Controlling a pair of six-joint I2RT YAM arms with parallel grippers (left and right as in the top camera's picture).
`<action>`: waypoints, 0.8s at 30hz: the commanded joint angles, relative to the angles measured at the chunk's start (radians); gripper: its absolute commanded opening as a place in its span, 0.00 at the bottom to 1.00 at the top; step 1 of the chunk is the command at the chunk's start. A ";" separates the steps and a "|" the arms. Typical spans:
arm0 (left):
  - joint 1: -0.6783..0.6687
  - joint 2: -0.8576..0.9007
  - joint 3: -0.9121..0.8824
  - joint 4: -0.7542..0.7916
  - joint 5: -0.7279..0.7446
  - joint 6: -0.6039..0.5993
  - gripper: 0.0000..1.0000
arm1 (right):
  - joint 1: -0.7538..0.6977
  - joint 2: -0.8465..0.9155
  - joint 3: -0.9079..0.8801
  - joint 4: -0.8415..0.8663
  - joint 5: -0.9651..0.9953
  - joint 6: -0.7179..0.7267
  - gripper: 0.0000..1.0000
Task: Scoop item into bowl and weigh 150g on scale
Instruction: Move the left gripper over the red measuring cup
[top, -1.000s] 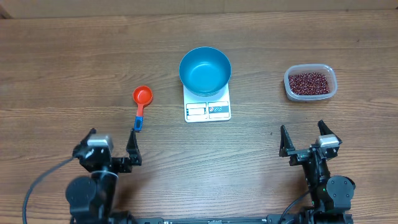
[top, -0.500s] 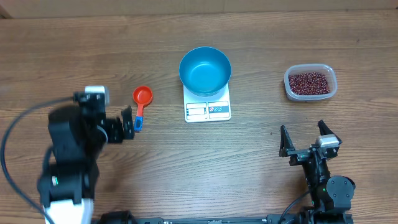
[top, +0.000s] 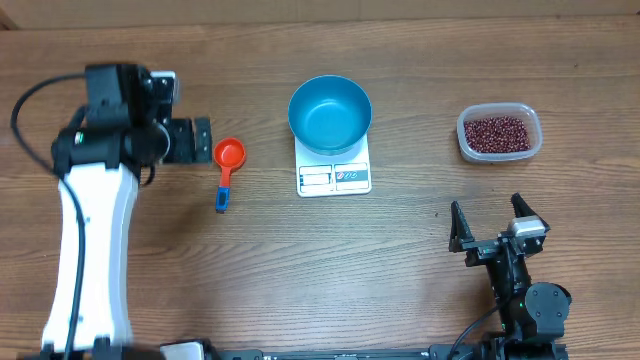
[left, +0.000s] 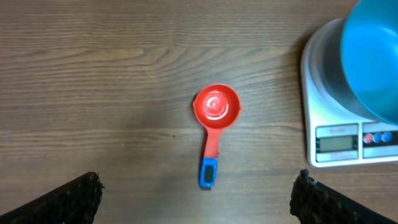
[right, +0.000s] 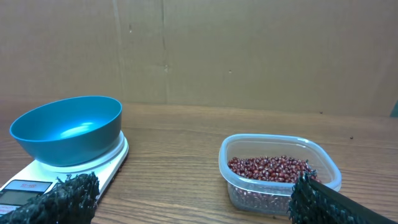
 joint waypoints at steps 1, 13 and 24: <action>0.008 0.080 0.051 -0.008 -0.013 0.024 1.00 | 0.008 -0.009 -0.010 0.003 0.003 0.004 1.00; 0.008 0.286 0.051 0.033 -0.013 0.026 1.00 | 0.008 -0.009 -0.010 0.002 0.003 0.004 1.00; 0.008 0.415 0.051 0.051 -0.010 0.026 1.00 | 0.008 -0.009 -0.010 0.003 0.003 0.004 1.00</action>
